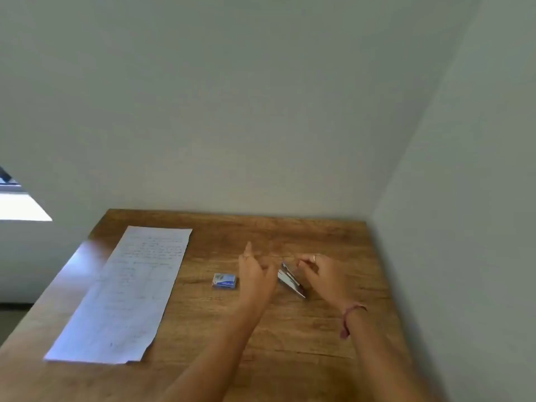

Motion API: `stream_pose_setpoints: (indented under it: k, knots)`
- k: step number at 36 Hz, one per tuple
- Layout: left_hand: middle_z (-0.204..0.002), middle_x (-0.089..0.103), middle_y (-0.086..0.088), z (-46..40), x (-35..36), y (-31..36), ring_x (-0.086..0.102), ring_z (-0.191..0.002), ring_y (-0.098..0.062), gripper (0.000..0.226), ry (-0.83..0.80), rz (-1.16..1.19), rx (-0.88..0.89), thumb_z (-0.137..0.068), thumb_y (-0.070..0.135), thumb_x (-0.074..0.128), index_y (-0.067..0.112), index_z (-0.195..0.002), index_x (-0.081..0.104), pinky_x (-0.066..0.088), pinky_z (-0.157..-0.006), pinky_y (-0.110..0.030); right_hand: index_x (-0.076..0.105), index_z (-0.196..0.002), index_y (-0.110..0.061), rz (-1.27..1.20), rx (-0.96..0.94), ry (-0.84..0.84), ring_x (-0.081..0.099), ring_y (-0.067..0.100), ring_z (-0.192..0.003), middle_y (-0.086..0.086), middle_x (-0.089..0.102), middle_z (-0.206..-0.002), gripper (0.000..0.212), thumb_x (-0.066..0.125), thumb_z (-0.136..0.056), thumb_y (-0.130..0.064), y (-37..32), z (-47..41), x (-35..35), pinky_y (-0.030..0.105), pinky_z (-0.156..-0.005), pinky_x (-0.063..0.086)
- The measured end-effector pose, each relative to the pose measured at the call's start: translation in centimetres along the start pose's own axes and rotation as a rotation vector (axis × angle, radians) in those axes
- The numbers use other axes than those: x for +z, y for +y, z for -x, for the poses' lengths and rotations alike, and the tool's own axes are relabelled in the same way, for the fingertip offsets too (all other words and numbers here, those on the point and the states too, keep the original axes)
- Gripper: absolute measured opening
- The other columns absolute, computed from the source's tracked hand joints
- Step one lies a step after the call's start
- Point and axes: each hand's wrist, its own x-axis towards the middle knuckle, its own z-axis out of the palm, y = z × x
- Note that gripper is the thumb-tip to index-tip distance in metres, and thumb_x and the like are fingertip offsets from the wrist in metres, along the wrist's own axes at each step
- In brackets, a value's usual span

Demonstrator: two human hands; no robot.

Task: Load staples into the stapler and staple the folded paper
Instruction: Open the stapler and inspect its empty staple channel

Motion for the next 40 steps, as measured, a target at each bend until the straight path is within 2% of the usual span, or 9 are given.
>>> stream_pose_setpoints:
  k: [4, 7, 10, 13, 18, 24, 31, 34, 40]
  knots:
    - [-0.122, 0.054, -0.007, 1.4, 1.3, -1.3, 0.056, -0.1, -0.012, 0.051, -0.061, 0.03, -0.219, -0.088, 0.013, 0.057, 0.0, -0.133, 0.039, 0.046, -0.082, -0.015, 0.074, -0.101, -0.012, 0.025, 0.032, -0.116, 0.054, -0.001, -0.071, -0.006, 0.067, -0.087, 0.025, 0.058, -0.095, -0.03, 0.1, -0.1, 0.8, 0.004, -0.062, 0.037]
    - [-0.099, 0.06, 0.001, 2.1, 2.1, -1.6, 0.057, -0.085, -0.01, 0.03, -0.092, 0.055, -0.334, -0.088, 0.015, 0.054, 0.007, -0.116, 0.049, 0.045, -0.064, -0.024, 0.074, -0.087, -0.008, 0.094, 0.062, -0.081, 0.057, 0.016, -0.069, 0.002, 0.066, -0.077, 0.029, 0.055, -0.097, -0.027, 0.2, -0.4, 1.5, 0.014, -0.058, 0.035]
    - [-0.103, 0.065, -0.007, 2.1, 2.8, -1.7, 0.06, -0.09, -0.019, 0.024, -0.087, 0.098, -0.333, -0.089, 0.016, 0.053, 0.009, -0.111, 0.057, 0.045, -0.068, -0.029, 0.077, -0.096, -0.023, 0.154, 0.06, -0.107, 0.05, 0.003, -0.061, -0.015, 0.054, -0.067, 0.023, 0.058, -0.094, -0.034, 0.4, -0.7, 1.7, 0.012, -0.053, 0.034]
    - [-0.094, 0.07, -0.003, 2.3, 3.1, -1.7, 0.06, -0.078, -0.014, 0.018, -0.086, 0.201, -0.304, -0.09, 0.015, 0.054, 0.014, -0.106, 0.064, 0.044, -0.063, -0.024, 0.077, -0.097, -0.026, 0.242, 0.027, -0.142, 0.05, 0.005, -0.062, -0.005, 0.064, -0.075, 0.026, 0.055, -0.094, -0.038, 0.4, -1.0, 2.2, 0.018, -0.052, 0.032]
    - [-0.074, 0.064, 0.008, 2.6, 3.5, -2.2, 0.055, -0.065, -0.005, 0.012, -0.036, 0.262, -0.246, -0.09, 0.017, 0.055, 0.023, -0.082, 0.062, 0.04, -0.053, -0.012, 0.066, -0.068, -0.006, 0.318, 0.001, -0.068, 0.051, 0.022, -0.065, 0.01, 0.064, -0.069, 0.036, 0.054, -0.094, -0.028, 0.5, -0.9, 2.9, 0.037, -0.063, 0.035]
    - [-0.096, 0.076, 0.006, 3.0, 3.9, -2.4, 0.069, -0.093, -0.005, 0.016, -0.142, 0.541, -0.162, -0.093, 0.028, 0.062, 0.02, -0.102, 0.072, 0.052, -0.078, -0.017, 0.069, -0.103, -0.017, -0.071, 0.124, 0.077, 0.068, 0.006, -0.081, -0.005, 0.073, -0.09, 0.019, 0.065, -0.091, -0.032, 0.4, 1.1, 3.5, 0.027, -0.075, 0.057]
    - [-0.086, 0.076, -0.005, 2.9, 4.0, -3.6, 0.07, -0.079, -0.013, 0.013, -0.09, 0.648, -0.179, -0.093, 0.02, 0.063, 0.021, -0.09, 0.075, 0.053, -0.067, -0.019, 0.052, -0.122, -0.022, -0.585, 0.246, 0.072, 0.07, 0.002, -0.079, -0.005, 0.073, -0.086, 0.045, 0.072, -0.083, -0.014, 1.2, 2.6, 4.3, 0.017, -0.066, 0.054]
    - [-0.088, 0.074, -0.011, 2.8, 4.1, -3.8, 0.069, -0.082, -0.019, 0.018, -0.045, 0.718, -0.229, -0.096, 0.021, 0.056, 0.013, -0.094, 0.072, 0.056, -0.076, -0.031, 0.061, -0.116, -0.024, -0.713, 0.317, 0.114, 0.07, 0.003, -0.079, -0.008, 0.071, -0.086, 0.039, 0.068, -0.082, -0.007, 1.6, 2.6, 4.1, 0.016, -0.067, 0.053]
    - [-0.095, 0.069, -0.009, 2.3, 3.6, -3.8, 0.068, -0.085, -0.011, 0.017, -0.044, 1.078, -0.313, -0.099, 0.014, 0.047, 0.007, -0.101, 0.063, 0.056, -0.078, -0.026, 0.059, -0.115, -0.012, -1.091, 0.461, 0.092, 0.072, 0.019, -0.092, 0.01, 0.074, -0.089, 0.032, 0.064, -0.087, 0.002, 3.1, 3.4, 2.7, 0.028, -0.08, 0.057]
